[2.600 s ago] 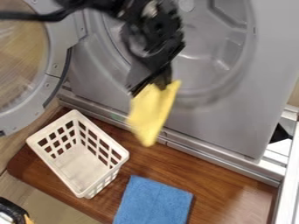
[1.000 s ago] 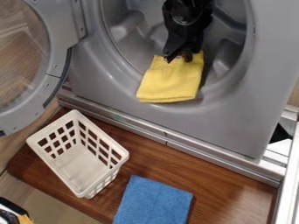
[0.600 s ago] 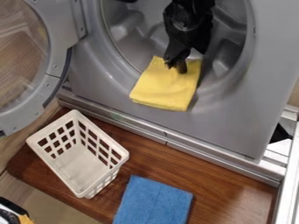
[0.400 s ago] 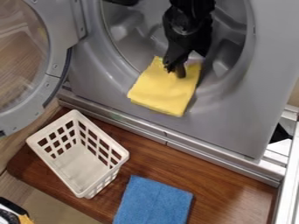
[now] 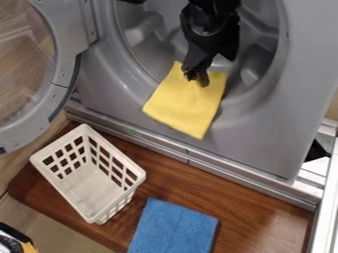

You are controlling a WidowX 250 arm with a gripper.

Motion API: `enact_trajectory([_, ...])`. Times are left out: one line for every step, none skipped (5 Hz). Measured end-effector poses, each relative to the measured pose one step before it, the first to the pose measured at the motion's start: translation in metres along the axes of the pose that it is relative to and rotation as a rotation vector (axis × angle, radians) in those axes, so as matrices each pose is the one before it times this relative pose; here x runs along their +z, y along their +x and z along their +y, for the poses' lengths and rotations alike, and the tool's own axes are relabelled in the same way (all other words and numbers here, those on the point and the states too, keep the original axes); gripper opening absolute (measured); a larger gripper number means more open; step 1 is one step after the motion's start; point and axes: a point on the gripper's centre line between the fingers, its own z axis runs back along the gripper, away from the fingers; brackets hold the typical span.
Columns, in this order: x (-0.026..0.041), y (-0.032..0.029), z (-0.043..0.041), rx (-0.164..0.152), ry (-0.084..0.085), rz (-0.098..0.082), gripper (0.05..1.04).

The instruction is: Moveu o pano amarelo para cima

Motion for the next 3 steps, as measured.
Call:
enact_trajectory([0.01083,0.00034,0.00163,-0.0017,-0.0179,0.0,1.001])
enact_trajectory([0.02224,0.00713,0.00855,0.0225,-0.0216,-0.0213,1.001])
enact_trajectory([0.01881,0.00124,0.01808,-0.0072,0.0047,-0.0309,1.001])
